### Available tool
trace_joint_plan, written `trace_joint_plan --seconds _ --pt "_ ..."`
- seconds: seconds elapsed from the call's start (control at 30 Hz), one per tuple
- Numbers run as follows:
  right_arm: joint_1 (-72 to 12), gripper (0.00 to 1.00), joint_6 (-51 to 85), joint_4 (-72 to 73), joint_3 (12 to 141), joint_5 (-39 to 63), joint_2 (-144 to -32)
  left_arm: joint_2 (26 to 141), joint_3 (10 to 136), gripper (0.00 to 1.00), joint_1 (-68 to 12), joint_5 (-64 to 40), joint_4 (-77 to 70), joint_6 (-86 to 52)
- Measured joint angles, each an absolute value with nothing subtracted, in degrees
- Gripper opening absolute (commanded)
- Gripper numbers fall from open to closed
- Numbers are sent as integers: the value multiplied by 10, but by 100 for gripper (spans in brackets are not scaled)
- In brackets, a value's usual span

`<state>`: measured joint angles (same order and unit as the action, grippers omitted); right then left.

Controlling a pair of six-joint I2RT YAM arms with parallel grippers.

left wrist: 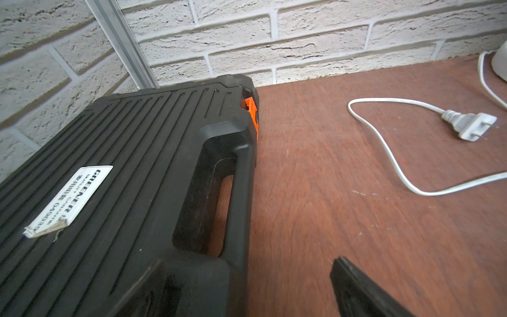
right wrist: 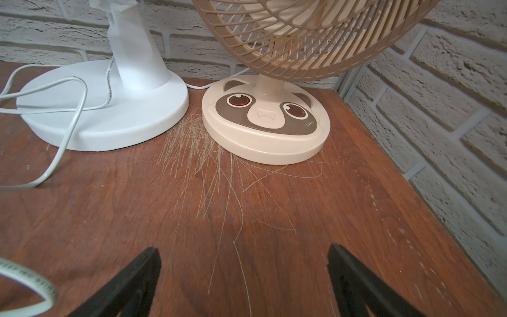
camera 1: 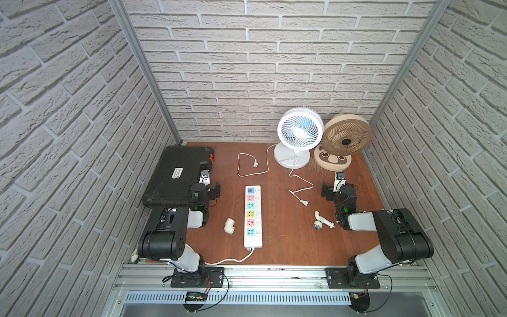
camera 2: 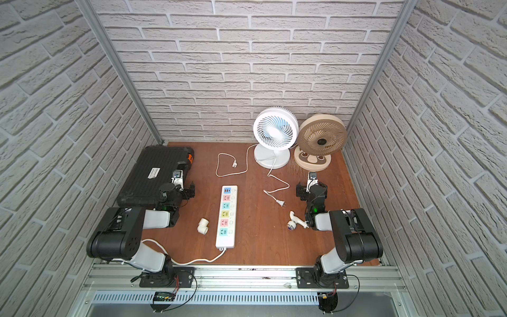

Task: Unplug the desk fan from the power strip
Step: Reset both arms

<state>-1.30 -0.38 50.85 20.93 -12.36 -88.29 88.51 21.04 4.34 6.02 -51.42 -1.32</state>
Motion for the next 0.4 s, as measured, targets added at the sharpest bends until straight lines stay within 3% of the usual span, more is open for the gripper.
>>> trace_joint_plan --seconds 0.4 --pt "-13 99 -4 508 209 -121 -883 885 212 98 43 58 -512 -13"
